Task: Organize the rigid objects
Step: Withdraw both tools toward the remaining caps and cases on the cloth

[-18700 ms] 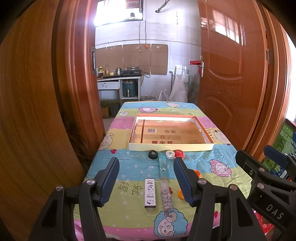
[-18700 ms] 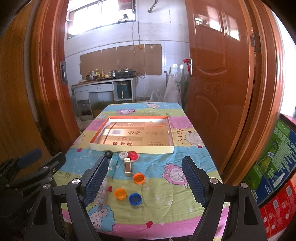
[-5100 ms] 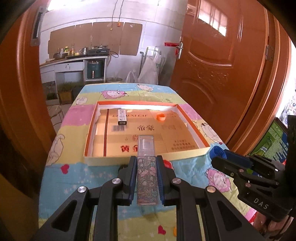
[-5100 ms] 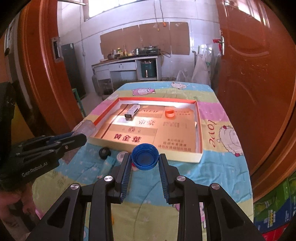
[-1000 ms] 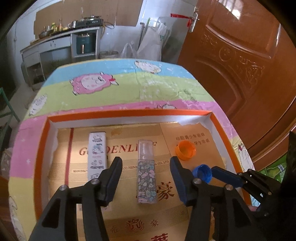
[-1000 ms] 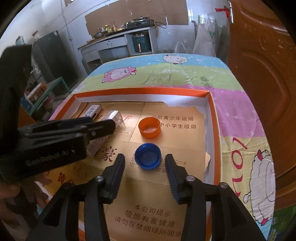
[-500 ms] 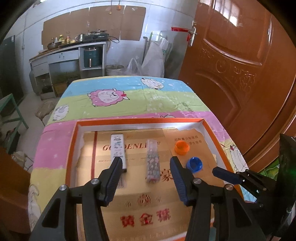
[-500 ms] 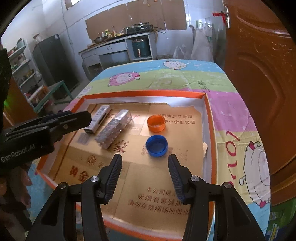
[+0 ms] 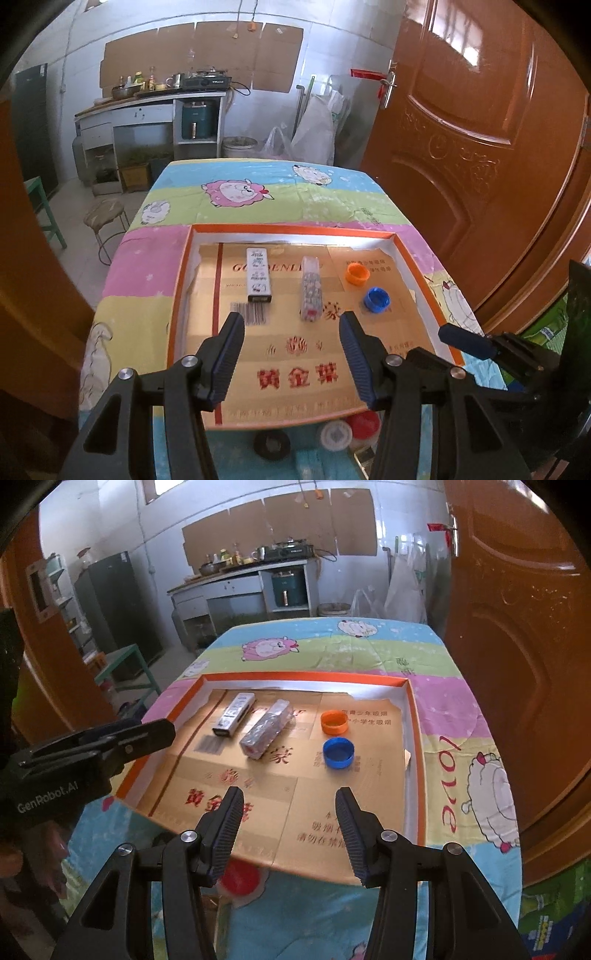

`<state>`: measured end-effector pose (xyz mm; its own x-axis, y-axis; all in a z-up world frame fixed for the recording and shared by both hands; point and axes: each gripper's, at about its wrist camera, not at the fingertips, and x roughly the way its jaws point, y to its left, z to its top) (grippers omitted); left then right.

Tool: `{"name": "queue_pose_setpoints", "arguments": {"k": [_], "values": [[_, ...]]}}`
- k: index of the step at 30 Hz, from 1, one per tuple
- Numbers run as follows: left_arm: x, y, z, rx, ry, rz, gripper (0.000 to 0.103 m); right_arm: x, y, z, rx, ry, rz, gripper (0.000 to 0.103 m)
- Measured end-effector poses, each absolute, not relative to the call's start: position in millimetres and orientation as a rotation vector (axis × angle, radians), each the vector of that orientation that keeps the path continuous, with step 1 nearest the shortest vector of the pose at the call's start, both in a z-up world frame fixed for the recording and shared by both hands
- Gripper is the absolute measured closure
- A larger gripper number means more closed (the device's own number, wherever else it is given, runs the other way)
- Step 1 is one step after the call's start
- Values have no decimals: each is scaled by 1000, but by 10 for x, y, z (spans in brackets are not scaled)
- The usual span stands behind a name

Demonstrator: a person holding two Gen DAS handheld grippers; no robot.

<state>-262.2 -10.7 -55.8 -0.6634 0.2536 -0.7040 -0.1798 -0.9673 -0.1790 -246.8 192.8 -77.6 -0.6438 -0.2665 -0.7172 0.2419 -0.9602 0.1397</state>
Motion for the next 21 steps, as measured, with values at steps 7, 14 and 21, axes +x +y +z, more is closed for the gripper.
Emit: {"name": "queue_pose_setpoints", "arguments": {"k": [7,14,21], "values": [[-2362,-220,-521,-1137,-152,2674,50,-2219,1877,-688,1134,-28,-2633,50],[-2114,-288,-505,-1128,-167,2678,50,-1993,1875,-613,1121,-28,-2650,50],[-1882,-329,-453,-1105,-172,2687,50,-1772,1866,-529,1099,-22,-2666,50]]}}
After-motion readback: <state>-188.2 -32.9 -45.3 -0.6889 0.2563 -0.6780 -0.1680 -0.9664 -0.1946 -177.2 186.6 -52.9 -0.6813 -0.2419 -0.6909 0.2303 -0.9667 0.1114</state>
